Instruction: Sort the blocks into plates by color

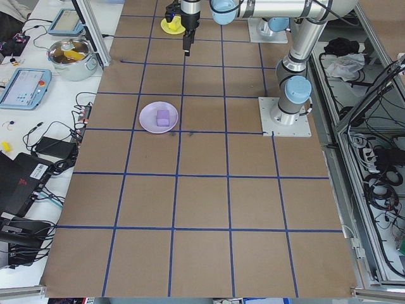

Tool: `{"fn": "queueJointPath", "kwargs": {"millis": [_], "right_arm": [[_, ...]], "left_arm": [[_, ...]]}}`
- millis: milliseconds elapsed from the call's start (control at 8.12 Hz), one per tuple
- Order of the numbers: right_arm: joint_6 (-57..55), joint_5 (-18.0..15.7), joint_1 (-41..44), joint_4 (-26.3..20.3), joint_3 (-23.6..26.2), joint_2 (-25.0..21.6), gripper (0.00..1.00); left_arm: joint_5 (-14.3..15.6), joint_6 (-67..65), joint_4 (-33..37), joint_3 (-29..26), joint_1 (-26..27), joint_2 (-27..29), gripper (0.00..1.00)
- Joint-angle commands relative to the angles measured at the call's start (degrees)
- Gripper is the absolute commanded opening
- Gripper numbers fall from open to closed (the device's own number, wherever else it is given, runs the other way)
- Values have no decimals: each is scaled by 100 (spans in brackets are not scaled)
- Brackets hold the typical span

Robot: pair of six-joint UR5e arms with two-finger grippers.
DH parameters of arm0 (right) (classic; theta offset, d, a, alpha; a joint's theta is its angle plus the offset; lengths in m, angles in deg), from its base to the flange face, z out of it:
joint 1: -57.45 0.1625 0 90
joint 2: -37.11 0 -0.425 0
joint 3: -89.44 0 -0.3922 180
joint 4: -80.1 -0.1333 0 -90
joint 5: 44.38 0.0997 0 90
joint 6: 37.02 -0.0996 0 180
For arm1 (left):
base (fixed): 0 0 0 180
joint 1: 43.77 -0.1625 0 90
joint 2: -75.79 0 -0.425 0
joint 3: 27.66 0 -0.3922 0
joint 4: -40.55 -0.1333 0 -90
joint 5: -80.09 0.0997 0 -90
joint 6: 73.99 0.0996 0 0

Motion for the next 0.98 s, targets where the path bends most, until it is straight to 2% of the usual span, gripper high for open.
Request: {"fn": "queueJointPath", "kwargs": {"millis": [0,123,862], "right_arm": [[0,-2,0,0,2,0,100],[0,-2,0,0,2,0,100],[61,15,0,0,2,17,100]], "left_arm": [[164,-412,6,-19,360,-101,100],[383,-412,14,-36,369,-93,100],[350,-403,76,42,378,-426,100]]}}
